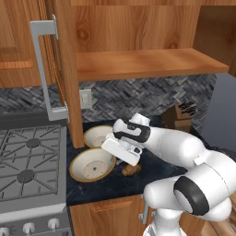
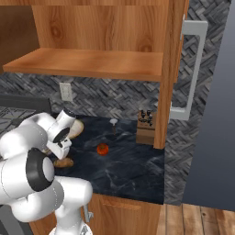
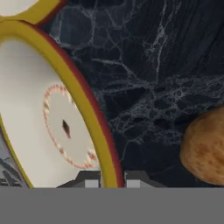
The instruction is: Pick both bowls and place them on the counter. Then place the tomato in one bowl and place the potato in the other bowl.
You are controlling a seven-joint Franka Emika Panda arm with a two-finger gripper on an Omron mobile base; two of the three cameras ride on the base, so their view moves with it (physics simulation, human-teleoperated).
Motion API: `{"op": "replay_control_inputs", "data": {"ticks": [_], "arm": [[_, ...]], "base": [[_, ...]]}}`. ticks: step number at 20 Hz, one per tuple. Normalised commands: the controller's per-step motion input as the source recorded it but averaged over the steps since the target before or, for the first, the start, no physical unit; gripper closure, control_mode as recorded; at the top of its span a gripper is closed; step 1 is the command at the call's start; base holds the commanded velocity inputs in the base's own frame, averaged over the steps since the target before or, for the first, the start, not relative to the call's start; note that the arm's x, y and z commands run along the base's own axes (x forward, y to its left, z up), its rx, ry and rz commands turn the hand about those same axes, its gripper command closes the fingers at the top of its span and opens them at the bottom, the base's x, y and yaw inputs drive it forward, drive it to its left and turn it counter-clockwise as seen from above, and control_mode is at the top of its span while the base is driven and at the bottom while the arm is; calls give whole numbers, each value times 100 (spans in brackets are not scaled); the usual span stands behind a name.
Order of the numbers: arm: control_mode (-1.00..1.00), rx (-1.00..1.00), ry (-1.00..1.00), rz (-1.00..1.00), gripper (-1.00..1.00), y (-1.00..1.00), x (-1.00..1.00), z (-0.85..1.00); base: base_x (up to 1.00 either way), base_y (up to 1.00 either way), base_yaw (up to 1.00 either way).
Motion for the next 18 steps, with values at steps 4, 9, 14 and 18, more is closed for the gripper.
{"op": "replay_control_inputs", "data": {"ticks": [4,9,14,18], "arm": [[-100,-2,1,0,100,9,1,-14],[-100,-1,9,0,-100,6,15,-16],[-100,0,3,0,-100,-2,5,-2],[-100,0,4,0,-100,-3,2,6]], "base": [[0,0,0],[0,0,0],[0,0,0],[0,0,0]]}}
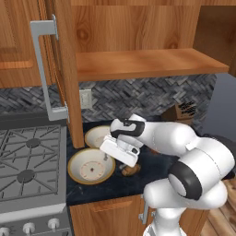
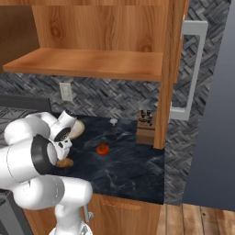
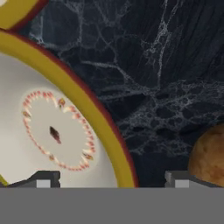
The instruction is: Pick both bowls and place them on the counter. Then place the tomato in one bowl and place the potato in the other bowl.
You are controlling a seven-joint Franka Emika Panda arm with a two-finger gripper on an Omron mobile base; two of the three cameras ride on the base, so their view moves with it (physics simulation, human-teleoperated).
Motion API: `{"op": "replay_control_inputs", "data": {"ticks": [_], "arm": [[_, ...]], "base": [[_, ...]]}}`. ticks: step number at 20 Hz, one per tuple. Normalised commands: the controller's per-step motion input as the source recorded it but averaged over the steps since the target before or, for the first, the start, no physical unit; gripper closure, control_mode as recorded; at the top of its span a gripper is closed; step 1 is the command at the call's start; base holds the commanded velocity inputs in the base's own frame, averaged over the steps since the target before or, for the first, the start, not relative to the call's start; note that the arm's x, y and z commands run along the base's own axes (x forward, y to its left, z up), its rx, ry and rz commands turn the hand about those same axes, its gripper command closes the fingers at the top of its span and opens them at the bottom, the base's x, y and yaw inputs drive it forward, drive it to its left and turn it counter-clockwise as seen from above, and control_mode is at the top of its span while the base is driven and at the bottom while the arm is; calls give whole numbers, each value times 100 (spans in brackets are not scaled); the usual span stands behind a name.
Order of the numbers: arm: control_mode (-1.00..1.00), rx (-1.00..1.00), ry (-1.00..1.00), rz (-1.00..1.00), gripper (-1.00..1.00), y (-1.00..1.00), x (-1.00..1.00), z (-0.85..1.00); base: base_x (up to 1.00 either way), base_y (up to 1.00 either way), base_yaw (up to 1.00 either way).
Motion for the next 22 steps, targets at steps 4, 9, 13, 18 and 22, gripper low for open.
{"op": "replay_control_inputs", "data": {"ticks": [4,9,13,18,22], "arm": [[-100,0,7,0,-100,-1,1,9],[-100,0,2,0,-100,-18,-8,18],[-100,0,0,0,-100,-32,-22,21],[-100,0,0,-1,-100,-25,-40,10],[-100,0,-4,-12,-100,-7,-42,2]], "base": [[0,0,0],[0,0,0],[0,0,0],[0,0,0],[0,0,0]]}}
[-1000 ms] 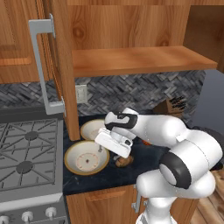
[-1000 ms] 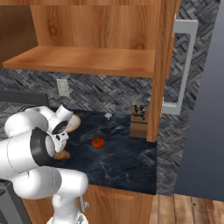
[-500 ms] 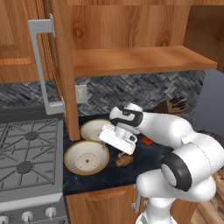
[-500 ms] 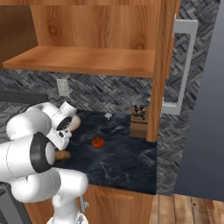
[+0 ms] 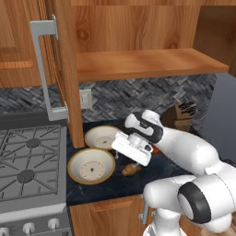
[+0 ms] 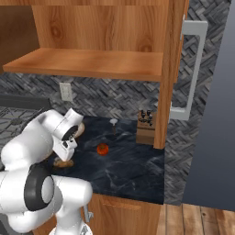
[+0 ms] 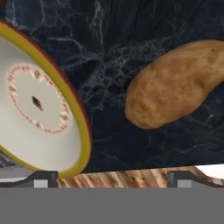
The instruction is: Pick both bowls and place them on the counter. Then place the tomato in one bowl and place the potato in the other bowl.
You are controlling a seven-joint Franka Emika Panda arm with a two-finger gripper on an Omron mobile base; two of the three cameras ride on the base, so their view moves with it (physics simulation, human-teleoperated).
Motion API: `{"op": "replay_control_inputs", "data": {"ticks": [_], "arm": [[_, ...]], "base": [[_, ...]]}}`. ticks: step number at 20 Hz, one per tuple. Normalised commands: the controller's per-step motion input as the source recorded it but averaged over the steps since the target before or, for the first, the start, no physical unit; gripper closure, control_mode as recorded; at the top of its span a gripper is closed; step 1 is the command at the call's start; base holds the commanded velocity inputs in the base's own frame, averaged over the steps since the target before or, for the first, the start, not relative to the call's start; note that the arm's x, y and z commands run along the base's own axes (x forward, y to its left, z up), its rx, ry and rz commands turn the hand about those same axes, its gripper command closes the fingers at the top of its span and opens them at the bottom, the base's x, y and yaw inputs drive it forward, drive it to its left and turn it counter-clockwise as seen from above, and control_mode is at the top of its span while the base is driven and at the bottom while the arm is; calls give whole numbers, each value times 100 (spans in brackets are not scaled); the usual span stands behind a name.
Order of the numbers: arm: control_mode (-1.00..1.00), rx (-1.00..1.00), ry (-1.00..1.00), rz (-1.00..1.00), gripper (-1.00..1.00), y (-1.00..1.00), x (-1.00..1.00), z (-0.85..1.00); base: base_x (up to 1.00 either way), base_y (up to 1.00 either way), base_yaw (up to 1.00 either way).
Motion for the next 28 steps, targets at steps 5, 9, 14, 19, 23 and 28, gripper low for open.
{"op": "replay_control_inputs", "data": {"ticks": [5,9,14,19,23,28], "arm": [[-100,-1,0,-20,-100,-30,-20,10],[-100,-4,0,-23,-100,-36,-12,15],[-100,-7,0,-17,-100,-23,-10,-1],[-100,-18,0,-17,-100,-8,9,-11],[-100,-20,0,-17,-100,-9,24,-9],[-100,-11,0,-9,-100,-3,20,-16]], "base": [[0,0,0],[0,0,0],[0,0,0],[0,0,0],[0,0,0],[0,0,0]]}}
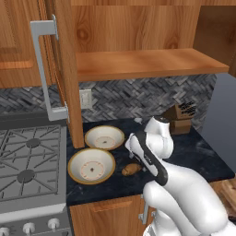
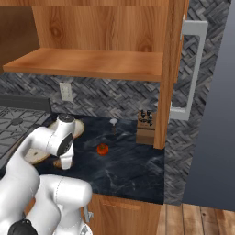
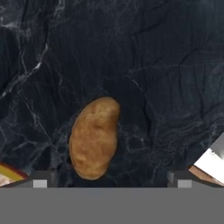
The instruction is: Pick both bowls and place them on the counter. Then place the tomato in one bowl and place the potato in the other bowl.
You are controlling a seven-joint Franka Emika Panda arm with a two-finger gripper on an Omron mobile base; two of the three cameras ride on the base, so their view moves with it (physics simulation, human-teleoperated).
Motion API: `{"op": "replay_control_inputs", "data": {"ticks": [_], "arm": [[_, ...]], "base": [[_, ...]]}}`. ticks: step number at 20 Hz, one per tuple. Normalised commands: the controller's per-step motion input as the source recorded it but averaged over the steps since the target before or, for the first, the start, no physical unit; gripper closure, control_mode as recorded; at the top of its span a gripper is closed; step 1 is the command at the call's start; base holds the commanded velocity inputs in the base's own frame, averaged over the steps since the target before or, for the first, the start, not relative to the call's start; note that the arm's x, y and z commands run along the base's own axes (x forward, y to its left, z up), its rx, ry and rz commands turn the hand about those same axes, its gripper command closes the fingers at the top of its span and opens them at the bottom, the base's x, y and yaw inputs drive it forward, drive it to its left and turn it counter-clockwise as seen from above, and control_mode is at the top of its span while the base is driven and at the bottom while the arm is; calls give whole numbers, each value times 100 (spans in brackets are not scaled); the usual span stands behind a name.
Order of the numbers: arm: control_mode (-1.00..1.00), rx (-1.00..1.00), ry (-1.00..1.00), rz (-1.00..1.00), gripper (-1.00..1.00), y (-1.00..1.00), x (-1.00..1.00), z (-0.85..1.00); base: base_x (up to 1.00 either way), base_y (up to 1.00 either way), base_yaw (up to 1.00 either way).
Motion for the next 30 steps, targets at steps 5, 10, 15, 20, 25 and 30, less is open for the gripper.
{"op": "replay_control_inputs", "data": {"ticks": [5,10,15,20,25,30], "arm": [[-100,-1,1,-2,-100,0,18,-22],[-100,0,2,0,-100,-3,24,-15],[-100,0,9,0,-100,0,2,-26],[-100,0,13,0,-100,1,13,-29],[-100,0,12,0,-100,0,17,-20],[-100,0,12,0,-100,4,11,-20]], "base": [[0,0,0],[0,0,0],[0,0,0],[0,0,0],[0,0,0],[0,0,0]]}}
